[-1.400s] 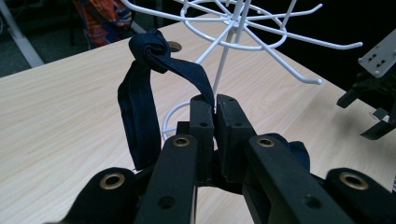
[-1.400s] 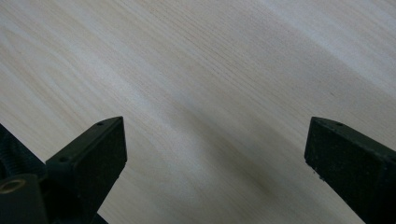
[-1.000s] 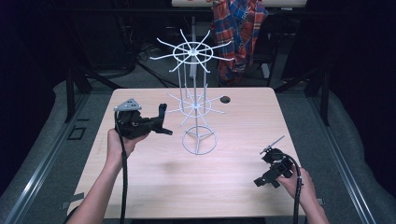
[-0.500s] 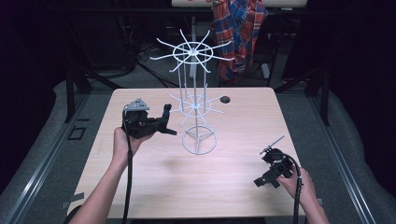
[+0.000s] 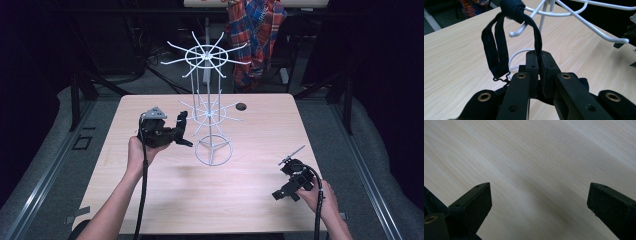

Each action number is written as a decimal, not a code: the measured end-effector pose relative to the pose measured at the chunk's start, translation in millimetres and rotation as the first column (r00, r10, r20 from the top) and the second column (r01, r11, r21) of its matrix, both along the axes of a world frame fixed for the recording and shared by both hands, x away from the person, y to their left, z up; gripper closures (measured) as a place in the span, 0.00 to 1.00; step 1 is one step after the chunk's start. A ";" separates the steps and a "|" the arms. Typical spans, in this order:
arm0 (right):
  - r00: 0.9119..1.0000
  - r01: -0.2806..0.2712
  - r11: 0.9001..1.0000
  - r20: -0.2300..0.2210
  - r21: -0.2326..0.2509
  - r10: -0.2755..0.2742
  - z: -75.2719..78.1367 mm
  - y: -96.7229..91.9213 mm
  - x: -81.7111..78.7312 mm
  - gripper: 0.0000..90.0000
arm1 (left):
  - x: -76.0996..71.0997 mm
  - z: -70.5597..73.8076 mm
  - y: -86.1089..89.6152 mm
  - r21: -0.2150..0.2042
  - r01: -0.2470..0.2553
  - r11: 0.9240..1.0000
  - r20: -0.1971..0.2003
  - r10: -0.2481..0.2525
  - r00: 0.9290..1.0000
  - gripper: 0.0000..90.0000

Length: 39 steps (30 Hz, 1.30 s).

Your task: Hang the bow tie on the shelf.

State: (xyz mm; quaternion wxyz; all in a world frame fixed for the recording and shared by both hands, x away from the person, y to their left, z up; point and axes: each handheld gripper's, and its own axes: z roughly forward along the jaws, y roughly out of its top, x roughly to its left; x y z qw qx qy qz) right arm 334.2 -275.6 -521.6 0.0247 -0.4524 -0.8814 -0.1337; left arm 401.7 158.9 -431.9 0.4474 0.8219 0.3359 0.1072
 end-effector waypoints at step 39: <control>1.000 0.020 1.000 -0.009 0.012 -0.019 -0.1 0.2 -1.1 0.06 | 7.4 -3.0 -16.9 0.007 0.051 0.999 0.000 -0.051 0.999 0.96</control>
